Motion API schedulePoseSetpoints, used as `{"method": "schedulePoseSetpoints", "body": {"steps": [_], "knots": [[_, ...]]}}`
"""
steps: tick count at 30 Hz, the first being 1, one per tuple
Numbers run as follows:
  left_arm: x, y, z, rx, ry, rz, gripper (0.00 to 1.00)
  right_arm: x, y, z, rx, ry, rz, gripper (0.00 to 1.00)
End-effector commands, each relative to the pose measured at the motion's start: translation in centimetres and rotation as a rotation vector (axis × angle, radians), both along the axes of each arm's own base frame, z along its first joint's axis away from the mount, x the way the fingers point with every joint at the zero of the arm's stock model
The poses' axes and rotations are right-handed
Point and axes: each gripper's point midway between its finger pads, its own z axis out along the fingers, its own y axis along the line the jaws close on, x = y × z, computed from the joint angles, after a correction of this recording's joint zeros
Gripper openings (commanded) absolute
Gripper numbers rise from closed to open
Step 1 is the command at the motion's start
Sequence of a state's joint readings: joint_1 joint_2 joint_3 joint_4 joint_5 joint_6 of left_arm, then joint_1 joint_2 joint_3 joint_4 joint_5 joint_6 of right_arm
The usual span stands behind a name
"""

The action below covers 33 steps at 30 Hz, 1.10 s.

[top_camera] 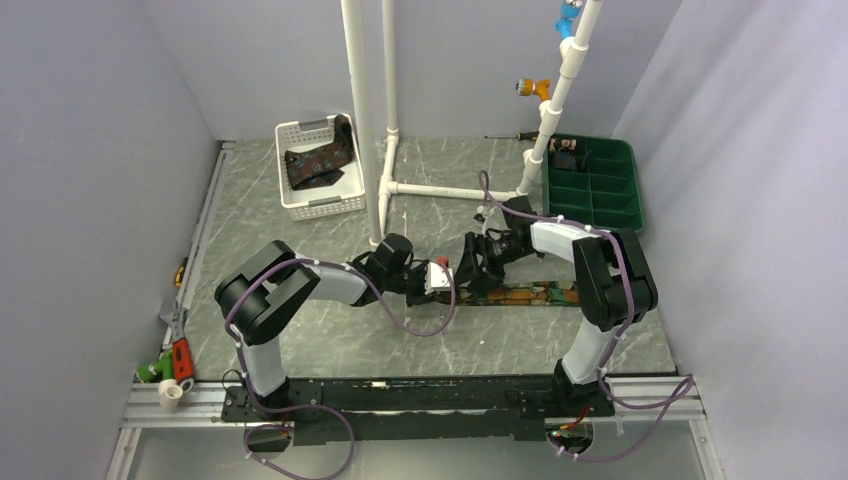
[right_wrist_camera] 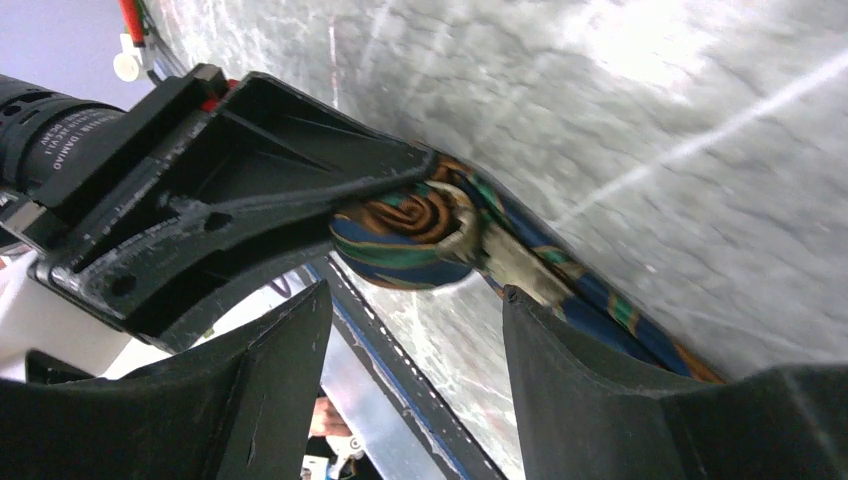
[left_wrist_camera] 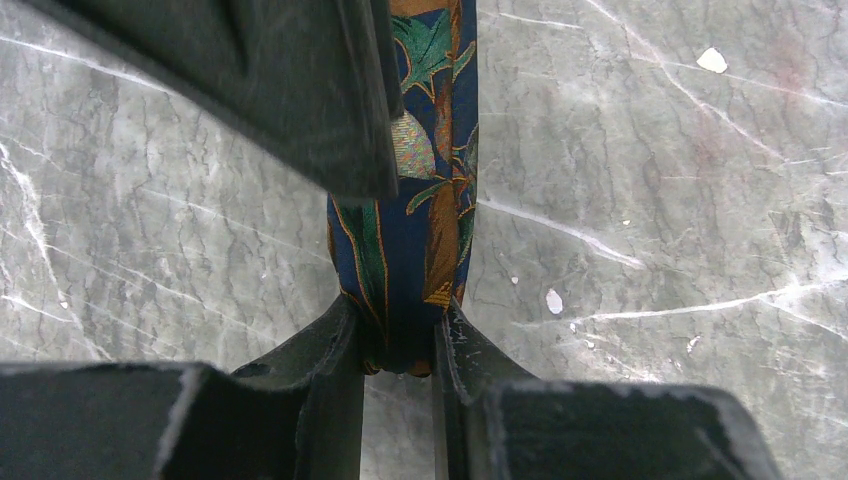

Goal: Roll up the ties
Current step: Roll the tie at the center of the board.

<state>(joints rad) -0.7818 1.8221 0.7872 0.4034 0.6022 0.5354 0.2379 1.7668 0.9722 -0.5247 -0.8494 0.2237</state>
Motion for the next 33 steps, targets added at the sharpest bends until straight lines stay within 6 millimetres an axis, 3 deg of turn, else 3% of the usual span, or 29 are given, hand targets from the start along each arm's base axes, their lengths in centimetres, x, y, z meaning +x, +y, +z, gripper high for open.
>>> {"method": "schedulePoseSetpoints", "body": {"steps": [1,6,10,13,15,18,22,27,28,33], "knots": [[-2.6,3.9,-5.5,0.216,0.125,0.019,0.14,0.5,2.5,0.2,0.05,-0.032,0.027,0.65],[-2.7,4.0,-5.7,0.225,0.133,0.013,0.15,0.6,2.2,-1.3,-0.009,-0.025,0.024,0.61],[-2.6,3.9,-5.7,0.224,0.131,0.014,0.15,0.3,1.4,-2.4,-0.068,-0.031,0.022,0.3],[-2.7,3.8,-5.7,0.222,0.135,0.012,0.16,0.2,0.9,-3.3,-0.103,-0.026,0.022,0.01],[-2.5,3.7,-5.5,0.213,0.137,0.014,0.24,0.0,0.7,-3.8,-0.117,-0.014,0.031,0.0],[-1.8,3.3,-4.2,0.154,0.14,0.019,0.45,-0.3,-0.2,-4.9,-0.154,0.019,0.032,0.0],[0.1,1.8,-0.3,0.014,0.116,0.042,0.71,-0.6,-2.3,-6.1,-0.22,0.058,0.021,0.0],[0.2,0.1,2.9,-0.107,0.105,0.009,0.95,-0.3,-4.3,-7.2,-0.32,0.063,0.001,0.0],[0.1,-0.2,3.0,-0.117,0.112,0.003,0.99,-0.2,-4.6,-7.4,-0.342,0.06,-0.002,0.0],[0.0,-2.1,3.1,-0.167,0.135,-0.025,0.99,-0.1,-6.2,-8.6,-0.445,0.054,0.003,0.0]]}}
